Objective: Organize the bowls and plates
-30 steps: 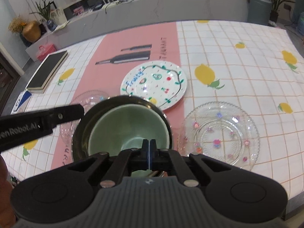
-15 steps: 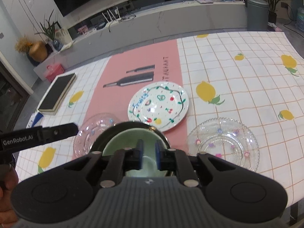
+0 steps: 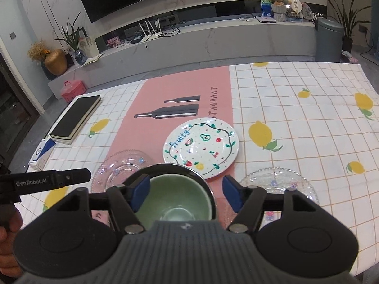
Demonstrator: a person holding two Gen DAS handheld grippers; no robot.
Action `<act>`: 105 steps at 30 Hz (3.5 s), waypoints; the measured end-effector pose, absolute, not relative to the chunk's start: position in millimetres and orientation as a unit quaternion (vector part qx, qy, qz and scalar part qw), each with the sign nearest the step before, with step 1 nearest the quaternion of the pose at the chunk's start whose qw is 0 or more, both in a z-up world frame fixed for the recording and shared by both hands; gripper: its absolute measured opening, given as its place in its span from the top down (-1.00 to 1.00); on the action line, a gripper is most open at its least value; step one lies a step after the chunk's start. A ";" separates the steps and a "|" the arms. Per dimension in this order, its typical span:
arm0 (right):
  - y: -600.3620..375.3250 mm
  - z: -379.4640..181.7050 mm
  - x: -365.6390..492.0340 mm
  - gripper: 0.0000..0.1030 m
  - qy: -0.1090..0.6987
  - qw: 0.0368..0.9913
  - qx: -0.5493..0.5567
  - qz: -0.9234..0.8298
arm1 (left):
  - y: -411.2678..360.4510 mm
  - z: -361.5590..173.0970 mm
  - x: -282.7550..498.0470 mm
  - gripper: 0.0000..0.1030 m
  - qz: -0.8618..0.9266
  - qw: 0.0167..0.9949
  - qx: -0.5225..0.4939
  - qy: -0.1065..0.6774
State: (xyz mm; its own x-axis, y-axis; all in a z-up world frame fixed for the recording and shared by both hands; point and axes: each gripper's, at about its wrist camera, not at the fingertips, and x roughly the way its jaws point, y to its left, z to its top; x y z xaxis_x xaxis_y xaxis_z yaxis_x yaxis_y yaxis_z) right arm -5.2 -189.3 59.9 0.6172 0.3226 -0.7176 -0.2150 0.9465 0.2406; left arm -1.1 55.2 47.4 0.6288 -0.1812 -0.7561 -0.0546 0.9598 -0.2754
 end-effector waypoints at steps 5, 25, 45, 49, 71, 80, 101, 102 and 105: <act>-170.2 75.5 0.9 -0.95 0.362 0.908 -0.016 0.209 | 64.4 48.9 -5.5 0.23 -0.034 0.893 -0.134 0.428; -153.6 76.1 61.8 -0.95 0.402 0.886 -0.050 0.225 | 90.2 38.2 8.7 -0.02 -0.011 0.892 -0.126 0.433; -234.6 64.8 86.4 -0.95 0.389 0.901 0.080 0.175 | 40.0 43.5 70.6 -0.08 -0.078 0.890 -0.077 0.444; -239.5 54.5 92.3 -0.95 0.402 0.897 0.080 0.167 | 42.5 31.8 83.9 -0.08 -0.096 0.882 -0.113 0.447; -230.7 -29.8 162.6 -0.27 0.517 0.827 0.177 0.135 | 46.9 -37.6 151.5 0.30 -0.134 0.827 -0.175 0.517; -237.1 -47.2 172.0 0.11 0.545 0.811 0.171 0.130 | 46.2 -52.5 158.9 0.73 -0.144 0.816 -0.164 0.536; -253.8 -53.4 167.6 0.86 0.531 0.804 0.225 0.144 | 44.0 -54.9 157.7 0.77 -0.146 0.817 -0.185 0.527; -254.6 -52.4 167.6 0.86 0.530 0.805 0.224 0.143 | 42.7 -53.4 158.0 0.77 -0.144 0.818 -0.183 0.525; -259.8 -49.4 168.9 0.85 0.527 0.808 0.228 0.135 | 36.0 -48.0 160.2 0.77 -0.145 0.823 -0.179 0.519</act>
State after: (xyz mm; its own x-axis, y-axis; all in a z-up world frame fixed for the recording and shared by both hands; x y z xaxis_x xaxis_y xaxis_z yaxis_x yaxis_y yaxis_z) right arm 168.9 -259.8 -49.4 0.4082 0.4583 -0.7895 0.0214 0.8598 0.5102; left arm 160.2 36.0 -48.0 0.4193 -0.4240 -0.8027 0.0526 0.8941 -0.4448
